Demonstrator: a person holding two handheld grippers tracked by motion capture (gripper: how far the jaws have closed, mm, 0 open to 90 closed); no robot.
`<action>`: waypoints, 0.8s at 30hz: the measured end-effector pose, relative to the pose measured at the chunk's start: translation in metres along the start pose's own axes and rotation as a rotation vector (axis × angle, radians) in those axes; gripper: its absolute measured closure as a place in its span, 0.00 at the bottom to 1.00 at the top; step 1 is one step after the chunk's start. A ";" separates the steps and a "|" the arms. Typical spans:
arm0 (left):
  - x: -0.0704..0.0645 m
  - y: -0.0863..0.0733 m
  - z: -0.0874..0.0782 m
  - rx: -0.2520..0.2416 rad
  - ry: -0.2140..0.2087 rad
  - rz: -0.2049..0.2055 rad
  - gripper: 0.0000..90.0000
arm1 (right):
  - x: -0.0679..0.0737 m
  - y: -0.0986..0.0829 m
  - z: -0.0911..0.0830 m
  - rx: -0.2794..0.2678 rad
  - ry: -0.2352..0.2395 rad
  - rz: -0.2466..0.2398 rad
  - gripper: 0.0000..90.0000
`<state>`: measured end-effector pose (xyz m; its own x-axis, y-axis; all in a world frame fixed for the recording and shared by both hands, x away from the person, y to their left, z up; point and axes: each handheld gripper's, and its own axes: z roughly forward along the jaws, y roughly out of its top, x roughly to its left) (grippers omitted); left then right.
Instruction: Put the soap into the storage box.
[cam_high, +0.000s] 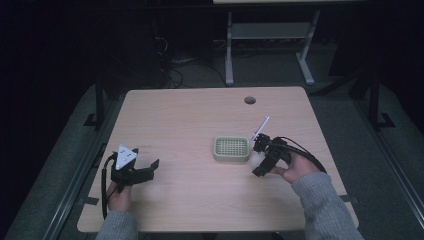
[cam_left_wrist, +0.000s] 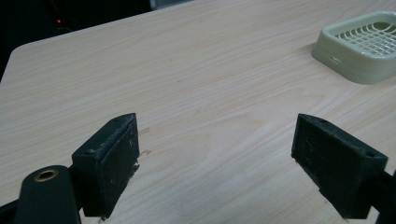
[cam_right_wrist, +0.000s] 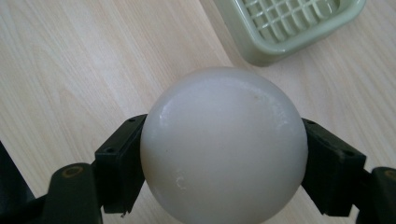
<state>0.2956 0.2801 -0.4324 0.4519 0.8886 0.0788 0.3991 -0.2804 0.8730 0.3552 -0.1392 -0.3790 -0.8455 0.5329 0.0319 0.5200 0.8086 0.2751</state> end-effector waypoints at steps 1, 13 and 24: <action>0.000 0.000 0.000 0.000 0.001 0.000 0.17 | 0.000 0.002 0.000 0.000 -0.005 -0.008 0.26; 0.000 0.000 0.000 -0.001 0.000 0.000 0.16 | -0.001 0.016 -0.001 0.004 0.002 -0.024 0.26; 0.000 0.000 0.000 -0.006 0.000 -0.001 0.16 | -0.003 0.027 -0.005 0.001 0.000 -0.034 0.26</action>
<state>0.2956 0.2804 -0.4320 0.4519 0.8887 0.0779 0.3946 -0.2774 0.8760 0.3710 -0.1202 -0.3665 -0.8629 0.5049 0.0227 0.4909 0.8267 0.2749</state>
